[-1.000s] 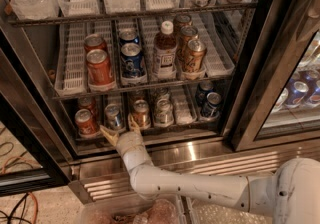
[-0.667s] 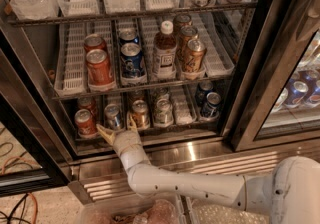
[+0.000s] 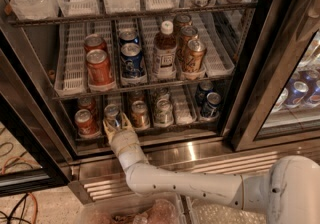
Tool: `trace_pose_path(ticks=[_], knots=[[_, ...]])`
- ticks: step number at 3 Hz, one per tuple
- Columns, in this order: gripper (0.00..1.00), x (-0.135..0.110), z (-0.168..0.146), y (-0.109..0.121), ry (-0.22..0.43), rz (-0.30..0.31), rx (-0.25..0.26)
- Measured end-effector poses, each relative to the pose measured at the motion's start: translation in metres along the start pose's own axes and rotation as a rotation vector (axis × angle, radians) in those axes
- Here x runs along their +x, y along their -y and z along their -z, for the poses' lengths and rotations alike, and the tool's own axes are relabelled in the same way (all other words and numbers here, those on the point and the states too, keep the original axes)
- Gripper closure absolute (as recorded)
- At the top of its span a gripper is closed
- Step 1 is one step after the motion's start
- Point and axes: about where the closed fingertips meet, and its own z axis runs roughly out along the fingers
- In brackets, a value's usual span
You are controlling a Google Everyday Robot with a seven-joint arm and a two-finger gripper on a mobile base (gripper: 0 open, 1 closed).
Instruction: Pick redbull can from bottom shelf of fridge
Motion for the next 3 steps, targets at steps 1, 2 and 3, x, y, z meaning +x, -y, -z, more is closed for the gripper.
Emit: trace_pose_path(ticks=[1, 2, 3], knots=[[0.82, 0.0, 0.0, -0.001, 0.0, 0.0, -0.003], [1.0, 0.003, -0.002, -0.006, -0.021, 0.002, -0.038], [1.0, -0.008, -0.016, -0.013, -0.027, 0.016, -0.108]])
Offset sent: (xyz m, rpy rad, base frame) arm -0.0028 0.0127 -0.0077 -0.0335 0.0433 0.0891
